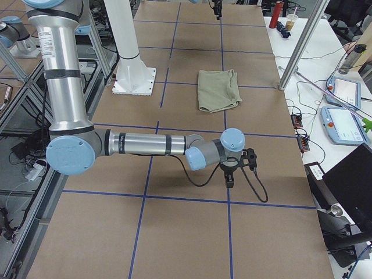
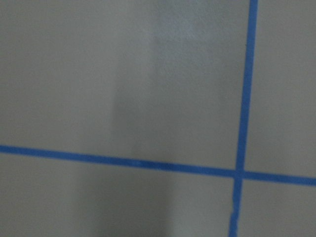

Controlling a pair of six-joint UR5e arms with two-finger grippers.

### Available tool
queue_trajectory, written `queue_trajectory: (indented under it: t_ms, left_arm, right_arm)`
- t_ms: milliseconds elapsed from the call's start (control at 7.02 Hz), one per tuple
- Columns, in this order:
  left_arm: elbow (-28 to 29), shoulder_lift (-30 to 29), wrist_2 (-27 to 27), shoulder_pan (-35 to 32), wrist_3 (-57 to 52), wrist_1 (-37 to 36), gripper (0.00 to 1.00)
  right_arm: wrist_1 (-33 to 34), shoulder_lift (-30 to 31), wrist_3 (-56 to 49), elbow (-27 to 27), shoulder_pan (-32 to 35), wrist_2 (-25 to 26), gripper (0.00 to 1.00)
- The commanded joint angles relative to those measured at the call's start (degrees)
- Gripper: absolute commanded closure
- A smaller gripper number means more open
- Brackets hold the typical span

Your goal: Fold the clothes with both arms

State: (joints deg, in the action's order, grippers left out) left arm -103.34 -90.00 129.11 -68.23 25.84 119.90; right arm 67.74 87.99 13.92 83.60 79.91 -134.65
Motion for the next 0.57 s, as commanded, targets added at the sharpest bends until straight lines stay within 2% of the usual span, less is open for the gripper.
queue_trajectory:
  t_ms: [0, 142, 285, 427]
  left_arm:
    - [-8.6, 11.6, 1.1, -4.9, -14.2, -6.9, 0.3]
    - [-7.6, 11.9, 3.3, -7.5, -17.9, -9.4, 0.22]
    - [-7.4, 11.9, 6.5, -10.1, -18.8, -11.3, 0.01]
    - [-6.4, 12.0, 6.6, -12.7, -19.0, -11.2, 0.01]
  right_arm:
    - [0.0, 11.5, -6.2, 7.1, 2.1, -0.3, 0.0]
    - [0.4, 12.6, -6.6, 8.4, 2.4, -0.4, 0.0]
    - [1.8, 12.4, -7.7, 8.5, 2.4, -0.4, 0.0]
    - [4.7, 12.1, -9.8, 8.5, 3.2, -0.4, 0.0]
